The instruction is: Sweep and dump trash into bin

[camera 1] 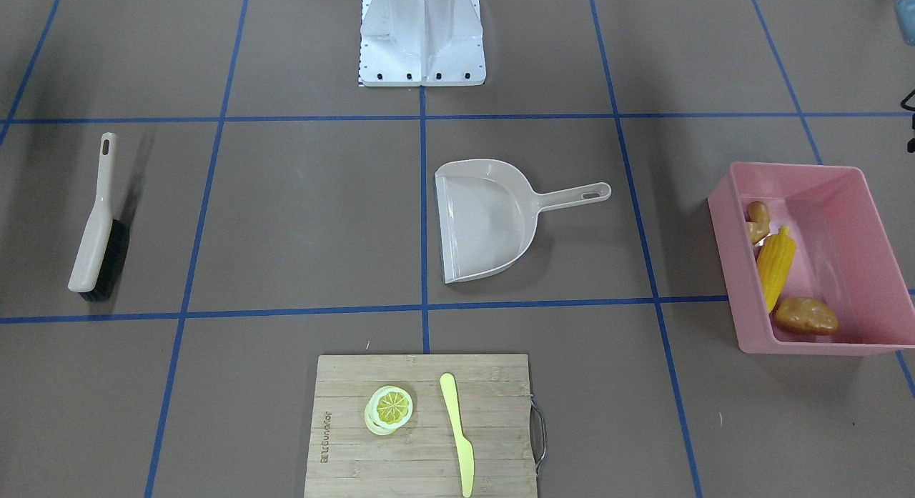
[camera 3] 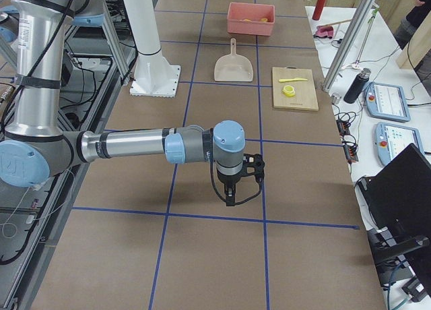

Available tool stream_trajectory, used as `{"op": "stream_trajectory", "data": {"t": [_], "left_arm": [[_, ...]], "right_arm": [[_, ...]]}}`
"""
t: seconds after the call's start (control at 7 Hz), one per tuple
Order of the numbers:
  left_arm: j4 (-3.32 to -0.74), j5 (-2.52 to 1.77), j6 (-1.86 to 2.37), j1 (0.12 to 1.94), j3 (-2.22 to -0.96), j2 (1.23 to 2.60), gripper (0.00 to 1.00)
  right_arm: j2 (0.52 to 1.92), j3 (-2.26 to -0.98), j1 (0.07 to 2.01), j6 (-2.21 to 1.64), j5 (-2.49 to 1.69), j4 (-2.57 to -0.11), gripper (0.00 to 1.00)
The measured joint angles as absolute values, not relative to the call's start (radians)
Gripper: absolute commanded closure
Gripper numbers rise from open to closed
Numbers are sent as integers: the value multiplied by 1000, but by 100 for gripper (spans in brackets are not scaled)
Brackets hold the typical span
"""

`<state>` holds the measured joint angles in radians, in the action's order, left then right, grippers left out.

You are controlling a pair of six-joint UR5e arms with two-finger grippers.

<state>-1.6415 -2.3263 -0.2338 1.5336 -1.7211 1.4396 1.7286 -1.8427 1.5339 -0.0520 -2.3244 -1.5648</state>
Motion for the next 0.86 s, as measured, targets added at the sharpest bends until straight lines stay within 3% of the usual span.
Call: {"op": "stream_trajectory", "data": {"t": [0.29,0.86], "left_arm": [[-1393,-2388,-137,1620,-1700,1539,1],[-1389,-2397,-50,1632,-1682,1551,1]], "right_arm": [[1729,-1843,1534,-53,-2326,-1568,0],[1727,-1843,1533,-54,-2327,-1569,0]]}}
